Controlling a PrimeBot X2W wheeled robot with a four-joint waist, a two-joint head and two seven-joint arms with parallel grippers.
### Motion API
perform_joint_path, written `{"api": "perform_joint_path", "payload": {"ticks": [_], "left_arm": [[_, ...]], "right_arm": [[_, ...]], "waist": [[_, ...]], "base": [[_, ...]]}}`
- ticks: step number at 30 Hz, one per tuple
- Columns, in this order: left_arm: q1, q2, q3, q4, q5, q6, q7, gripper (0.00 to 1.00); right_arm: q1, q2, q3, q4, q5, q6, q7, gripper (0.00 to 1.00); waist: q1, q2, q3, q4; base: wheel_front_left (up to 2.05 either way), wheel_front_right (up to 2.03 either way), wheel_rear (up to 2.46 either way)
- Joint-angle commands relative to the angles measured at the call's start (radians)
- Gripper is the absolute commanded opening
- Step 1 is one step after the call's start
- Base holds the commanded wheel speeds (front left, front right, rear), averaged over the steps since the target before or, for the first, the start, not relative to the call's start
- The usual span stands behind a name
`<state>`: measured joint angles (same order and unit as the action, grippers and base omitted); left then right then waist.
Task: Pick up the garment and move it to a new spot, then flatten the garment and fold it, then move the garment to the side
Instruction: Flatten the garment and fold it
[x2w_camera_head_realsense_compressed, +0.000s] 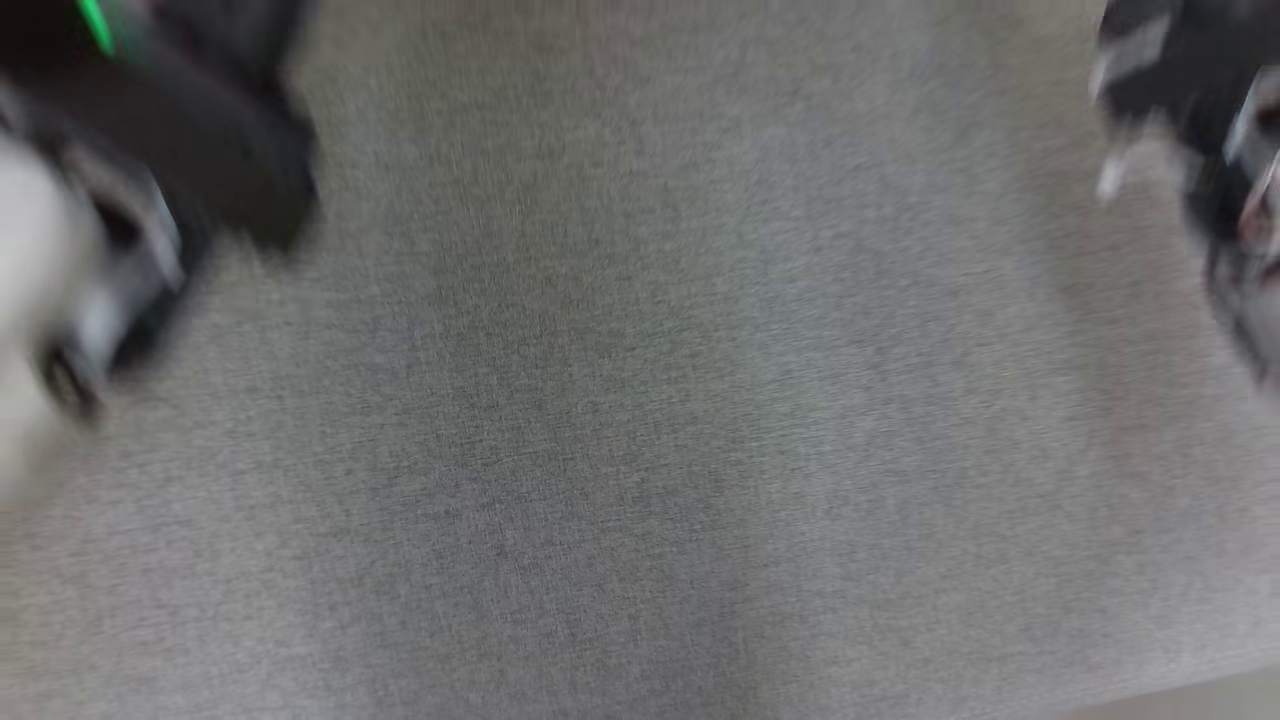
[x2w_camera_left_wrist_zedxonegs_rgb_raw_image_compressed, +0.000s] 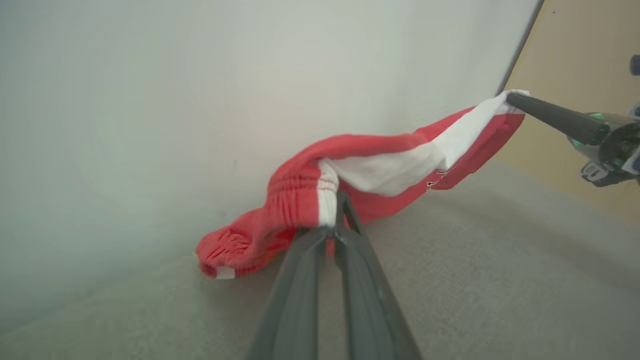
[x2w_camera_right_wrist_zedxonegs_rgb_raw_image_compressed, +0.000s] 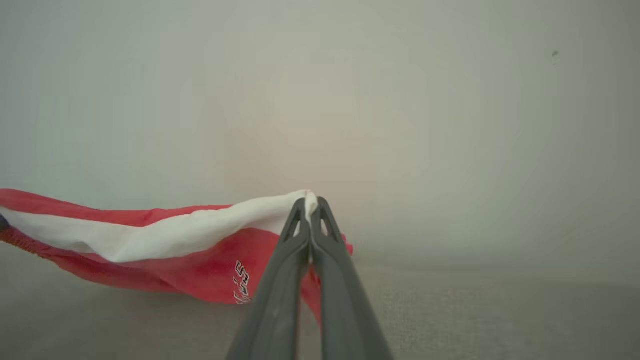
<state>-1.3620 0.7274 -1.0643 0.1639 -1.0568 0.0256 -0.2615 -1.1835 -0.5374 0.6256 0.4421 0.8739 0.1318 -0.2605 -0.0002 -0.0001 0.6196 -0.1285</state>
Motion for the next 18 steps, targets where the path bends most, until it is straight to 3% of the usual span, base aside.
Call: {"api": "perform_joint_path", "payload": {"ticks": [1,5,8,18], "left_arm": [[0.087,0.015,0.021,-0.059,0.026,0.030,-0.004,0.00],[0.316,0.040,0.067,-0.193,0.107,0.092,-0.004,0.00],[0.463,0.035,0.088,-0.246,0.151,0.113,-0.004,0.00],[0.823,-0.028,0.074,-0.255,0.249,0.090,-0.003,0.00]], "right_arm": [[0.071,-0.014,-0.018,-0.039,-0.004,-0.002,-0.005,0.00],[0.280,-0.022,-0.059,-0.141,-0.040,-0.002,-0.005,0.00],[0.419,-0.017,-0.102,-0.190,-0.052,-0.002,-0.004,0.00],[0.808,-0.015,-0.236,-0.285,-0.033,-0.002,-0.001,0.00]], "waist": [[0.0002,0.0001,-0.081,-0.002],[0.0002,0.0001,-0.138,-0.005],[0.0002,0.0001,-0.181,-0.004],[0.0002,0.0001,-0.290,0.006]], "base": [[0.00,0.00,0.00],[0.00,0.00,0.00],[0.00,0.00,0.00],[0.00,0.00,0.00]]}}
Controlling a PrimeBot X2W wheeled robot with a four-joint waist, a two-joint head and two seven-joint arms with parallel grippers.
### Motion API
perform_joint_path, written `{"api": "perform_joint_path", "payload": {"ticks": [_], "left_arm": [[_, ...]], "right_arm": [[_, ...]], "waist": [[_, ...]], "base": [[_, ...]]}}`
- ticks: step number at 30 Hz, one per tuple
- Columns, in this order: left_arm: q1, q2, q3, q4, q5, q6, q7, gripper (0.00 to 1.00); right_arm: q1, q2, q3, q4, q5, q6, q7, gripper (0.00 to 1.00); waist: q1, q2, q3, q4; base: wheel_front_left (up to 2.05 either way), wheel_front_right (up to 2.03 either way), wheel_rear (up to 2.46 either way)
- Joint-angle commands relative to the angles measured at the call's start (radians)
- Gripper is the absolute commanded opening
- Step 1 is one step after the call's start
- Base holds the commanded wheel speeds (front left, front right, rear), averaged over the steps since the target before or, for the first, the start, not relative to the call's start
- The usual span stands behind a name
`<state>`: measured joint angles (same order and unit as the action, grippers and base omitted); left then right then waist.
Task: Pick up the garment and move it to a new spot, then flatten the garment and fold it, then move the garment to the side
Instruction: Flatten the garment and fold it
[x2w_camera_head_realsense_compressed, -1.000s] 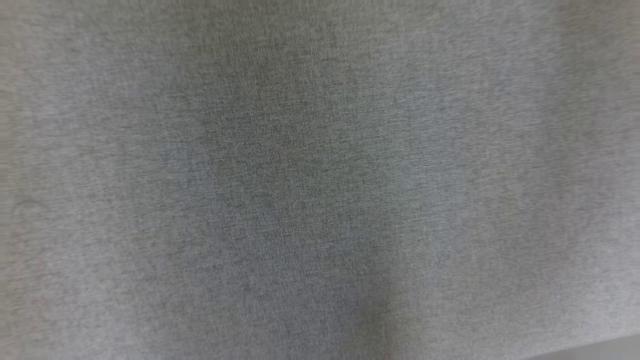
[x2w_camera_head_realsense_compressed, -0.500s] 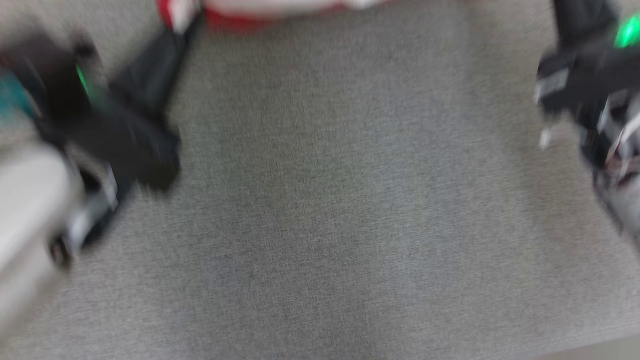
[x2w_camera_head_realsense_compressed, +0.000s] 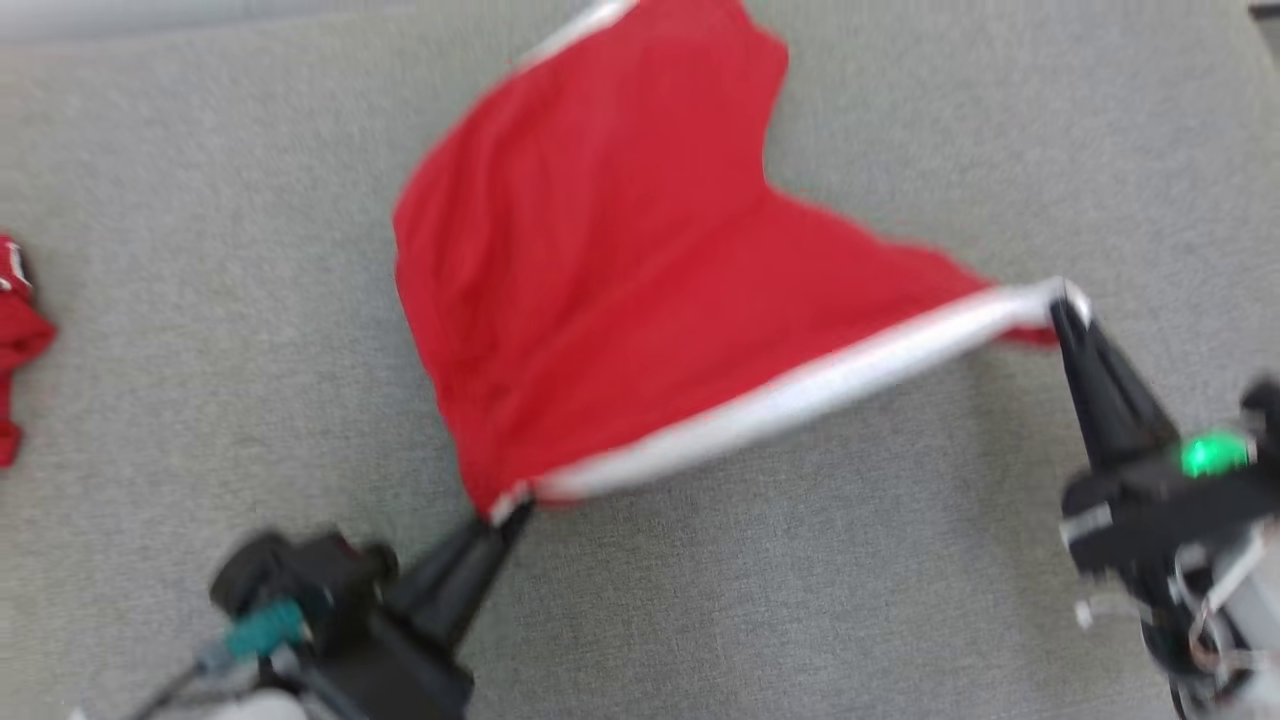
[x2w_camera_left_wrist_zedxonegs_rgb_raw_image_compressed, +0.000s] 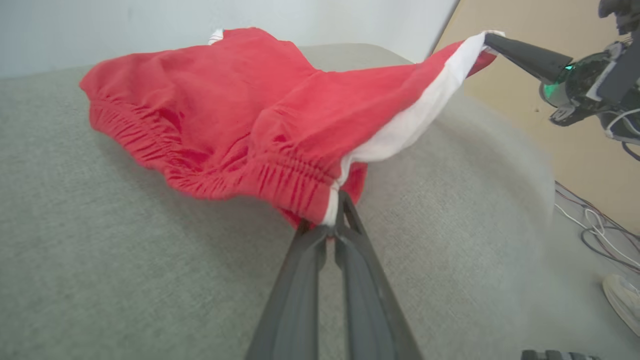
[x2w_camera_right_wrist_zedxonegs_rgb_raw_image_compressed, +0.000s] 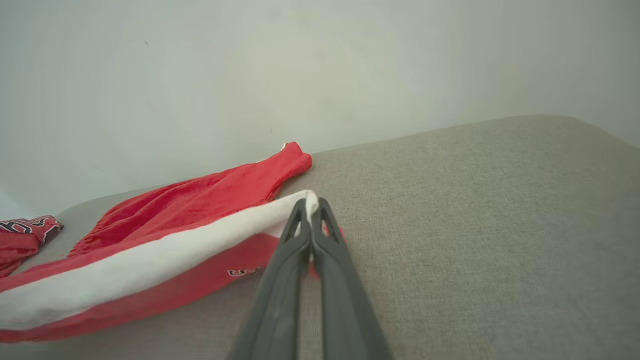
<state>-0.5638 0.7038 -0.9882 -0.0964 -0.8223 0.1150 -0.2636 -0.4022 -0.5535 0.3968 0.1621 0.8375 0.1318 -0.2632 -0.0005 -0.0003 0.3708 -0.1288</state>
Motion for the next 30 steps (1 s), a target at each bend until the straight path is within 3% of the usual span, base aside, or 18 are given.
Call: {"api": "perform_joint_path", "payload": {"ticks": [1,11,17,23,30], "left_arm": [[0.050,-0.010,-0.001,0.011,0.018,-0.007,-0.001,0.00],[0.258,-0.058,0.060,0.037,0.086,-0.042,-0.001,0.00],[0.311,-0.072,0.102,0.028,0.128,-0.056,-0.001,0.00],[0.281,-0.113,0.134,0.007,0.182,-0.079,-0.001,0.00],[0.186,-0.163,0.185,0.012,0.221,-0.116,-0.001,0.00]], "right_arm": [[0.063,0.003,-0.018,-0.012,-0.003,-0.002,0.004,0.00],[0.406,0.066,-0.148,-0.134,-0.045,-0.002,0.059,0.00],[0.509,0.108,-0.256,-0.230,-0.063,-0.002,0.117,0.00],[0.460,0.128,-0.307,-0.287,-0.091,-0.002,0.186,0.00],[0.266,0.104,-0.337,-0.251,-0.091,-0.002,0.271,0.00]], "waist": [[0.0005,0.0003,-0.049,0.008],[0.0005,0.0003,-0.133,0.028],[0.0005,0.0003,-0.139,0.041],[0.0005,0.0003,-0.125,0.074],[0.0005,0.0003,-0.085,0.129]], "base": [[0.00,0.00,0.00],[0.00,0.00,0.00],[0.00,0.00,0.00],[0.00,0.00,0.00],[0.00,0.00,0.00]]}}
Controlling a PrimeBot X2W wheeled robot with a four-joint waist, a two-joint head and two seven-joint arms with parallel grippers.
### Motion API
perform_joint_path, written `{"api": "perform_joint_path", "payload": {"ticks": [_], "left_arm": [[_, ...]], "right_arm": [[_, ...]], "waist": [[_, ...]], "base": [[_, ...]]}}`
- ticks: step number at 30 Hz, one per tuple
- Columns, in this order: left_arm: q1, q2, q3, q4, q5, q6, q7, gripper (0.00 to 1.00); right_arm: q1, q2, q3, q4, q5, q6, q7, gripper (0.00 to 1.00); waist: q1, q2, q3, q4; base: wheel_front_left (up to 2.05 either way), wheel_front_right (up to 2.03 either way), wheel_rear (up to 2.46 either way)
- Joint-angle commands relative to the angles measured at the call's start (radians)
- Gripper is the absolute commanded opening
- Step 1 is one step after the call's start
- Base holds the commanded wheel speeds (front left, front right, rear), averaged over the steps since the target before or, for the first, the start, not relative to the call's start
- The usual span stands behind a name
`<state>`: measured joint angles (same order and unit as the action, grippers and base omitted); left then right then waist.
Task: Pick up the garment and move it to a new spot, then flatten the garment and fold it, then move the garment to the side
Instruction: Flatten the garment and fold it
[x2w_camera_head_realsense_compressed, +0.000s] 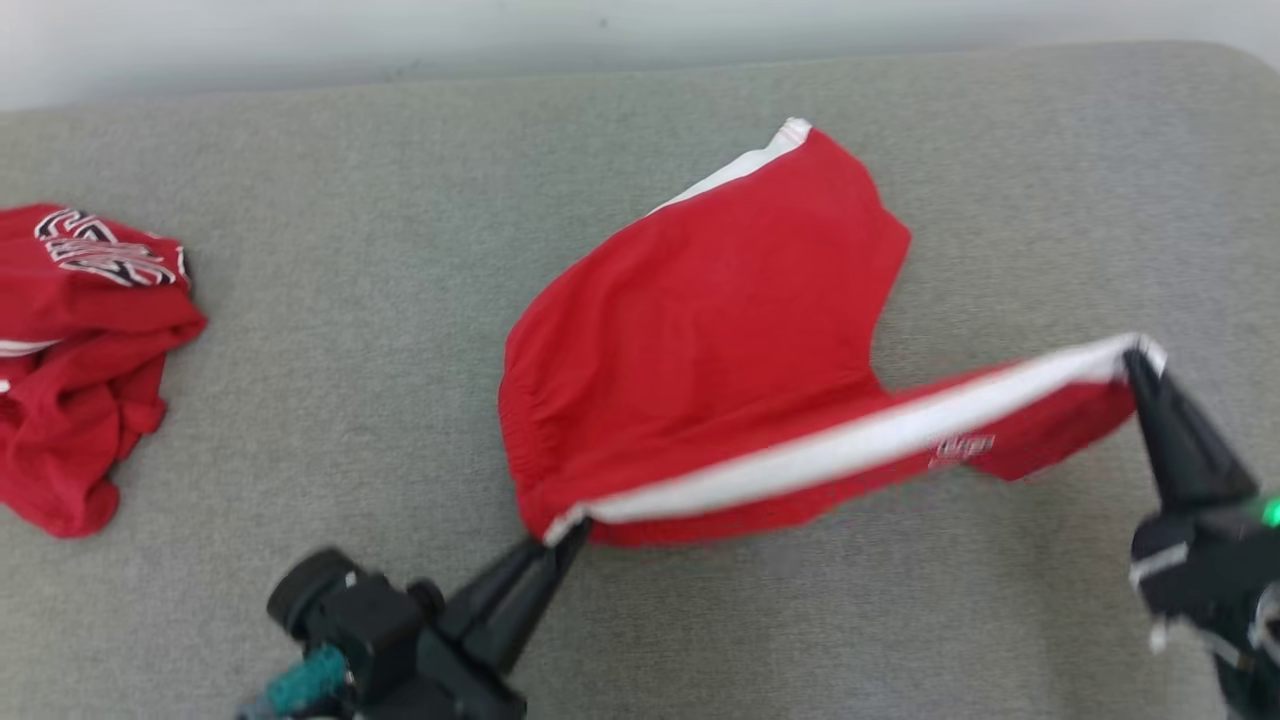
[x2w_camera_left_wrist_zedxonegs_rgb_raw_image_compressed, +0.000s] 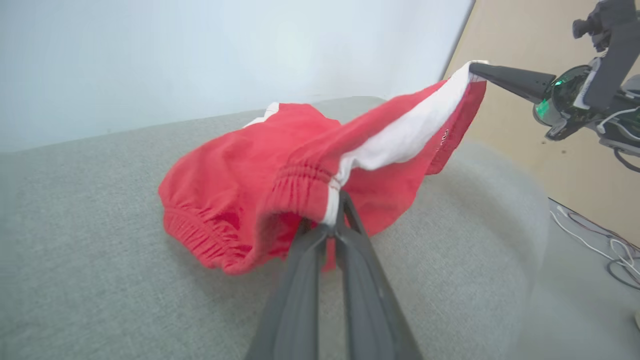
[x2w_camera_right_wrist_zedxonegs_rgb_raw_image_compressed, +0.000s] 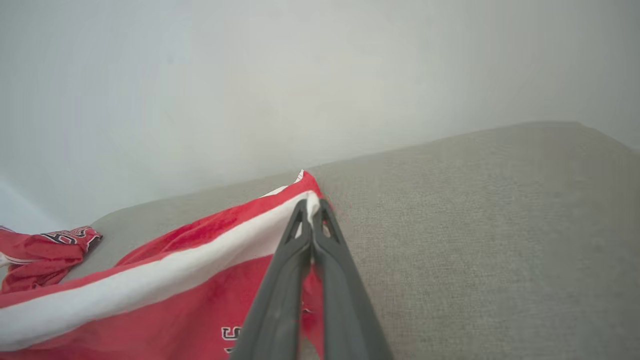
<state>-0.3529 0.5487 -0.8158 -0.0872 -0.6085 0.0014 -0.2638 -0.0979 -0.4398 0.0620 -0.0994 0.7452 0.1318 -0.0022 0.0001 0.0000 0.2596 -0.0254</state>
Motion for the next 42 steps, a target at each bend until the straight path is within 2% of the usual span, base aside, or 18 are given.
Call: {"api": "perform_joint_path", "payload": {"ticks": [1,4,9,13,16,22,28,29,30,31,32,37,42], "left_arm": [[-0.041,-0.017,0.021,0.007,0.007,-0.011,-0.001,0.00],[-0.093,-0.036,0.039,0.033,0.009,-0.033,-0.001,0.00],[-0.190,-0.101,0.063,0.105,-0.016,-0.075,-0.001,0.00],[-0.280,-0.156,0.098,0.179,-0.049,-0.108,-0.001,0.00],[-0.348,-0.177,0.096,0.247,-0.064,-0.124,-0.001,0.00],[-0.447,-0.207,0.088,0.358,-0.109,-0.131,-0.001,0.00],[-0.525,-0.228,0.016,0.439,-0.153,-0.130,-0.001,0.00],[-0.531,-0.231,0.010,0.448,-0.158,-0.130,-0.001,0.09],[-0.536,-0.234,0.006,0.458,-0.161,-0.130,-0.001,0.58],[-0.540,-0.236,0.010,0.463,-0.160,-0.131,-0.001,1.00],[-0.538,-0.240,0.016,0.466,-0.158,-0.131,-0.001,1.00],[-0.488,-0.228,0.053,0.472,-0.113,-0.131,-0.001,1.00],[-0.411,-0.226,0.149,0.431,-0.066,-0.125,-0.001,1.00]], "right_arm": [[-0.074,-0.017,0.000,0.025,0.000,-0.002,0.021,0.00],[-0.192,-0.034,0.011,0.078,0.006,-0.002,0.053,0.00],[-0.397,-0.056,0.054,0.190,-0.009,-0.002,0.091,0.00],[-0.563,-0.069,0.101,0.310,-0.016,-0.002,0.114,0.00],[-0.681,-0.068,0.137,0.408,-0.020,-0.002,0.122,0.00],[-0.842,-0.040,0.201,0.577,-0.025,-0.002,0.112,0.00],[-0.970,-0.008,0.300,0.762,-0.057,-0.002,0.087,0.00],[-0.985,-0.002,0.312,0.786,-0.055,-0.002,0.080,0.00],[-0.996,0.003,0.324,0.809,-0.052,-0.002,0.073,0.24],[-1.005,0.004,0.338,0.826,-0.053,-0.002,0.062,0.71],[-1.009,0.002,0.350,0.842,-0.048,-0.002,0.052,1.00],[-0.997,-0.019,0.414,0.893,-0.013,-0.002,0.018,1.00],[-0.965,-0.051,0.463,0.932,0.028,-0.002,0.002,1.00]], "waist": [[-0.0001,0.0000,0.034,0.034],[-0.0001,0.0000,0.068,0.061],[-0.0001,0.0000,0.130,0.112],[-0.0001,0.0000,0.182,0.147],[-0.0001,0.0000,0.217,0.166],[-0.0001,0.0000,0.263,0.182],[-0.0001,0.0000,0.289,0.189],[-0.0001,0.0000,0.289,0.190],[-0.0001,0.0000,0.286,0.189],[-0.0001,0.0000,0.283,0.190],[-0.0001,0.0000,0.277,0.190],[-0.0001,0.0000,0.233,0.183],[-0.0001,0.0000,0.187,0.182]], "base": [[0.00,0.00,0.00],[0.00,0.00,0.00],[0.00,0.00,0.00],[0.00,0.00,0.00],[0.00,0.00,0.00],[0.00,0.00,0.00],[0.00,0.00,0.00],[0.00,0.00,0.00],[0.00,0.00,0.00],[0.00,0.00,0.00],[0.00,0.00,0.00],[0.00,0.00,0.00],[0.00,0.00,0.00]]}}
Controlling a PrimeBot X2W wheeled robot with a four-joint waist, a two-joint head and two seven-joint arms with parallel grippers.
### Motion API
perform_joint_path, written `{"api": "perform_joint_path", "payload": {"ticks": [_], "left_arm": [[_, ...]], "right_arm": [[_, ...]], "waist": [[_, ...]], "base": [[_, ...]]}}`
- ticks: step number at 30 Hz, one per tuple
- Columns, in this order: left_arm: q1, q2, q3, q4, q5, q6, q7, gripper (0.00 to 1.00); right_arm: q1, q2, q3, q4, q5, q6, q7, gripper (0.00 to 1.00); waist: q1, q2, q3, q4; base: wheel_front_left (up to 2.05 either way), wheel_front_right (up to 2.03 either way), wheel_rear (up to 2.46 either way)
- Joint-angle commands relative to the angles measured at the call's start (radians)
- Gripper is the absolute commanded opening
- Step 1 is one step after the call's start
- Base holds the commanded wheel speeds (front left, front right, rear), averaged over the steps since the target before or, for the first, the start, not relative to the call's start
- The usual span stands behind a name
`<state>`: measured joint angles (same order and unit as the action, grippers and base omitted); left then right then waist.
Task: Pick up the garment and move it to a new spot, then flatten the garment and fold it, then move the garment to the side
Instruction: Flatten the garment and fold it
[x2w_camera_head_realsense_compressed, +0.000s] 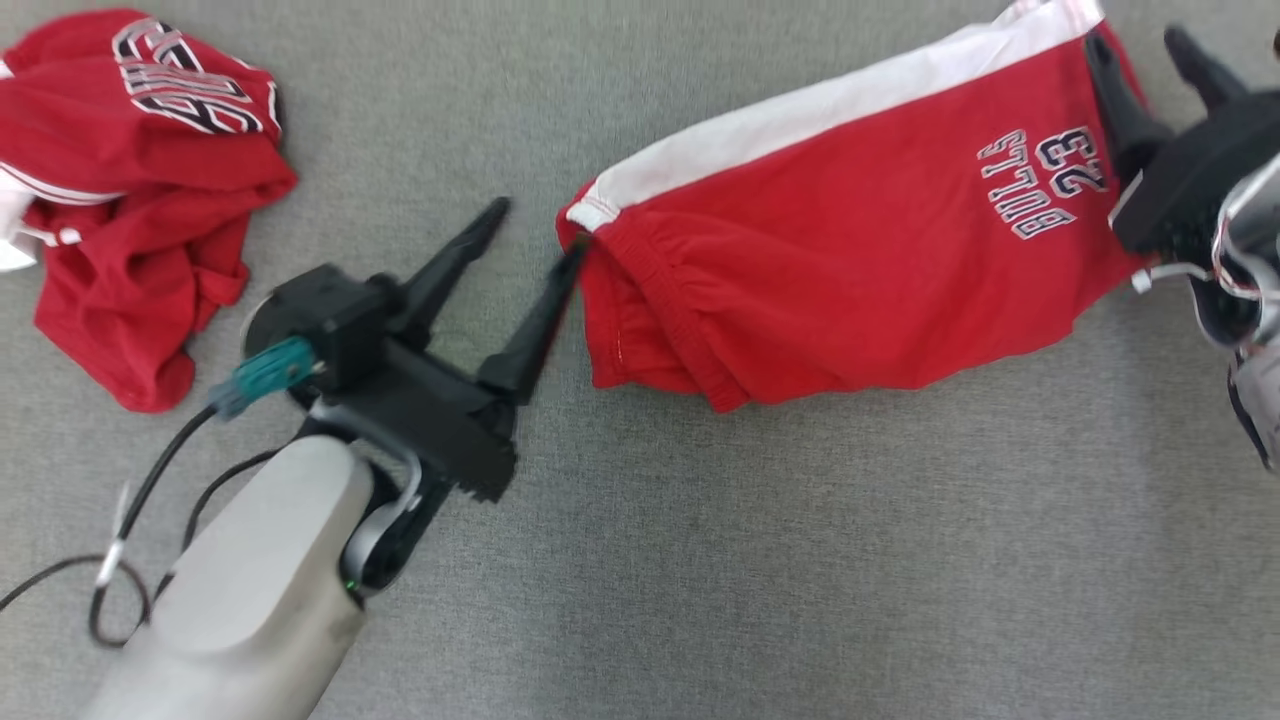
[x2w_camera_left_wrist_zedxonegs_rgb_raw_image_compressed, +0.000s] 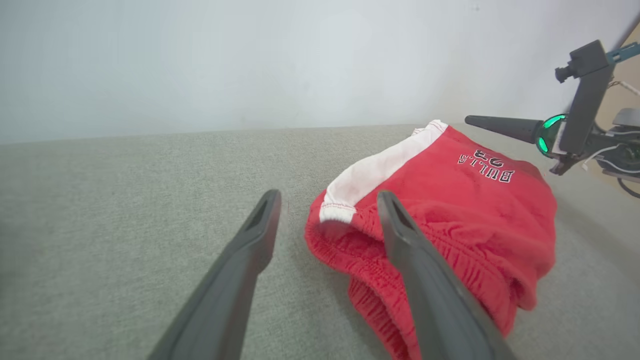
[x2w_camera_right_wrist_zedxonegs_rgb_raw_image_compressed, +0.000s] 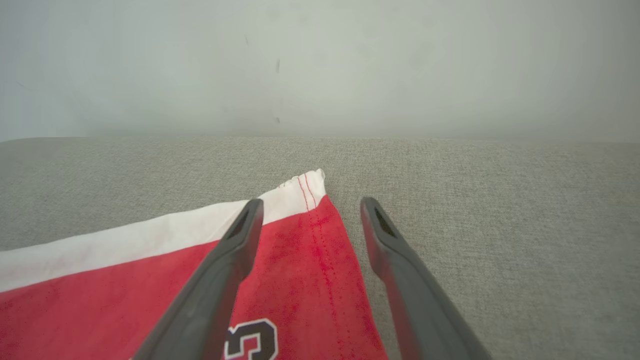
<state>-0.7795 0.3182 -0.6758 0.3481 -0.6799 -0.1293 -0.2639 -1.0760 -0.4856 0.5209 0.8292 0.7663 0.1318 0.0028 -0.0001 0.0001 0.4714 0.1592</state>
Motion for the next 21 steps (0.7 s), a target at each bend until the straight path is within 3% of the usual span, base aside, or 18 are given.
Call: {"api": "perform_joint_path", "payload": {"ticks": [1,5,10,13,17,18,19,20,21], "left_arm": [[0.035,0.008,0.030,-0.015,0.018,0.008,0.000,1.00],[0.115,0.010,0.148,-0.086,0.084,0.052,0.000,1.00],[0.264,-0.026,0.336,-0.205,0.226,0.116,0.000,1.00],[0.336,-0.059,0.431,-0.258,0.283,0.128,0.000,1.00],[0.416,-0.102,0.535,-0.305,0.347,0.113,0.000,1.00],[0.435,-0.113,0.558,-0.310,0.357,0.106,0.000,1.00],[0.449,-0.123,0.575,-0.315,0.367,0.097,0.000,1.00],[0.449,-0.123,0.575,-0.315,0.367,0.097,0.000,1.00],[0.459,-0.133,0.592,-0.319,0.374,0.085,0.000,1.00]], "right_arm": [[0.019,-0.008,0.015,0.009,0.016,-0.002,0.000,1.00],[0.043,-0.028,0.045,0.028,0.046,-0.002,0.002,1.00],[0.069,-0.039,0.087,0.057,0.085,-0.002,0.027,1.00],[0.077,-0.040,0.110,0.068,0.101,-0.002,0.042,1.00],[0.082,-0.034,0.139,0.069,0.126,-0.002,0.059,1.00],[0.086,-0.033,0.148,0.070,0.134,-0.002,0.071,0.77],[0.087,-0.033,0.153,0.070,0.145,-0.002,0.079,0.36],[0.087,-0.033,0.153,0.070,0.145,-0.002,0.079,0.36],[0.088,-0.032,0.159,0.068,0.156,-0.002,0.087,0.16]], "waist": [[0.0001,-0.0001,-0.032,-0.004],[0.0001,-0.0001,-0.049,-0.004],[0.0001,-0.0001,-0.053,-0.001],[0.0001,-0.0001,-0.051,0.000],[0.0001,-0.0001,-0.053,0.003],[0.0001,-0.0001,-0.054,0.002],[0.0001,-0.0001,-0.054,0.002],[0.0001,-0.0001,-0.054,0.002],[0.0001,-0.0001,-0.055,0.002]], "base": [[0.00,0.00,0.00],[0.00,0.00,0.00],[0.00,0.00,0.00],[0.00,0.00,0.00],[0.00,0.00,0.00],[0.00,0.00,0.00],[0.00,0.00,0.00],[0.00,0.00,0.00],[0.00,0.00,0.00]]}}
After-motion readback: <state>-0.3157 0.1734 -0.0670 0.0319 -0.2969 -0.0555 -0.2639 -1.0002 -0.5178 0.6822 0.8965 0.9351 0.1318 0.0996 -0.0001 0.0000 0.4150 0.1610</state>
